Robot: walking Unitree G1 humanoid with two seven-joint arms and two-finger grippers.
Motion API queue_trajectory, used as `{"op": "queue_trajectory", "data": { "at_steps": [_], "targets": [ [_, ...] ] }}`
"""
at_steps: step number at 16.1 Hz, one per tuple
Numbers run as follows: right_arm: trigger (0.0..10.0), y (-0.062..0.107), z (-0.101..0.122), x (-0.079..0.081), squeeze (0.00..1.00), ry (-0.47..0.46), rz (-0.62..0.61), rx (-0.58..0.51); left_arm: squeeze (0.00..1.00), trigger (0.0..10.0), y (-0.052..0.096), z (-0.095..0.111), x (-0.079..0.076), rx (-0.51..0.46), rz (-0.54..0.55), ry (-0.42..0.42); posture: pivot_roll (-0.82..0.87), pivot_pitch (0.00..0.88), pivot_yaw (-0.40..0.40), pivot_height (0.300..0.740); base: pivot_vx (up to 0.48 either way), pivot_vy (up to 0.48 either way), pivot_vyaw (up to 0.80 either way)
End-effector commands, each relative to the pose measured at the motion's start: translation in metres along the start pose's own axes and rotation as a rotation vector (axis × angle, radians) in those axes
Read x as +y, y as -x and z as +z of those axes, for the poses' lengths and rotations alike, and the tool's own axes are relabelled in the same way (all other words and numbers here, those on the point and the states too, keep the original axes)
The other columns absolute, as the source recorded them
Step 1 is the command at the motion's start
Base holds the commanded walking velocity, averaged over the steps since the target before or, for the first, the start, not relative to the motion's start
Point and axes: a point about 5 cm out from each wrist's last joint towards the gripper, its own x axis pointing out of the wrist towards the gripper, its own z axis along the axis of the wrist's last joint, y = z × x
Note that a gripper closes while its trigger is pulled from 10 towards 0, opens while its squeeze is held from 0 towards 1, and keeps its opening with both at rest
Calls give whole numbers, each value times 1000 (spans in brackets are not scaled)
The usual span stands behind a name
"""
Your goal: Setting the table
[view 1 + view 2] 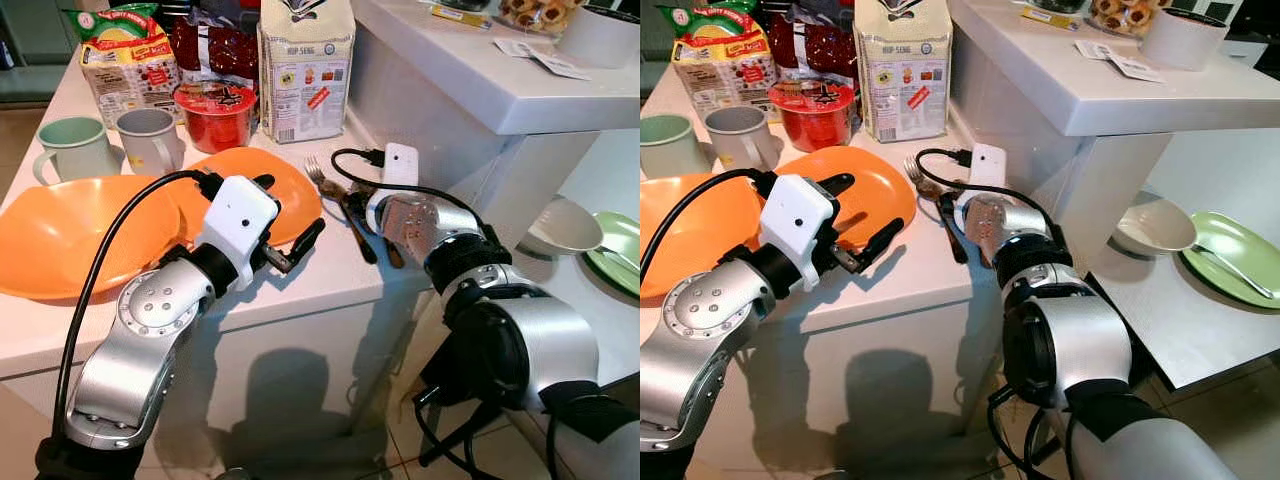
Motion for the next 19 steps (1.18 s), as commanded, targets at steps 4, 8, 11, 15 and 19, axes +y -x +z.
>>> {"op": "queue_trajectory", "data": {
  "at_steps": [4, 8, 11, 15, 19],
  "targets": [
    [0, -3, -26, -14, 0, -44, -31, 138, 0, 10000, -6, 6, -1, -23, -33, -11, 48, 0, -52, 740, 0, 0, 0],
    [0, -3, -25, -19, 0, -54, -44, 136, 0, 10000, -6, 7, 1, -25, -37, -14, 47, 0, -48, 740, 0, 0, 0],
    [0, -3, -26, -23, 0, -58, -52, 140, 0, 10000, -6, 6, 0, -23, -42, -13, 45, 0, -48, 740, 0, 0, 0],
    [0, -3, -24, -25, 0, 104, -69, 131, 0, 10000, -8, 6, -2, -23, -46, -8, 40, 0, -52, 740, 0, 0, 0],
    [0, -2, -17, -20, 0, 119, -60, 93, 0, 10000, -8, 6, 0, -27, -39, -8, 39, 0, -55, 740, 0, 0, 0]
  ]
}}
